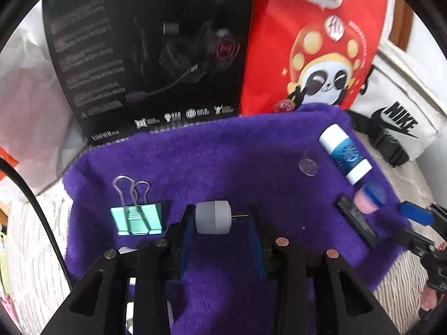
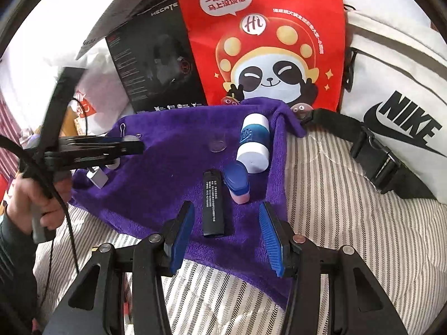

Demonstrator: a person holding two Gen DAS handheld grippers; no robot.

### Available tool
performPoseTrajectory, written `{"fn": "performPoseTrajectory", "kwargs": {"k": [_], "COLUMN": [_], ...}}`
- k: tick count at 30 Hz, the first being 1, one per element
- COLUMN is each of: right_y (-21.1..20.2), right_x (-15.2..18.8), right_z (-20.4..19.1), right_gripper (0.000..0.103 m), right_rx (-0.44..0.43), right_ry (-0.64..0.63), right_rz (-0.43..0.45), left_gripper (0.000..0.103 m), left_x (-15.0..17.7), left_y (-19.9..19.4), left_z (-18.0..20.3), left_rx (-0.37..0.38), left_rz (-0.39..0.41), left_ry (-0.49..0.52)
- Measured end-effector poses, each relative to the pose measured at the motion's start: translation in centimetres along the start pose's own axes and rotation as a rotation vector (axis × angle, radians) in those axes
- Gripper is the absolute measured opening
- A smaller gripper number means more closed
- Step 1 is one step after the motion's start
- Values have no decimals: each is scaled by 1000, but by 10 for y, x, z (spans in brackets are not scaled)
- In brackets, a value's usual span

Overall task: Organize rigid objects
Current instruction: 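Set the white cylinder on the towel near the clip and open the left tool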

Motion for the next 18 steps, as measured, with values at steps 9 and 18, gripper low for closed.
{"fn": "performPoseTrajectory", "kwargs": {"k": [9,18], "right_y": [2,4], "right_x": [1,3], "right_z": [0,-5], "right_gripper": [48,48], "right_rx": [-14,3], "right_ry": [11,-12], "right_rz": [-1,-16], "left_gripper": [34,38], "left_x": [-3,-7], "left_y": [16,19], "left_z": [2,6], "left_rx": [-53,-54], "left_rz": [-27,-63], "left_ry": [23,31]}}
Point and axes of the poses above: each gripper's, at about its wrist camera, not at the fingertips, and y roughly the way its jaws point, z to its right, x to its underside, the point moved 6 cm from there along y, roughly the way its jaws point, and after that the axes turned 9 degrees about -z, right-handed, at the moved point
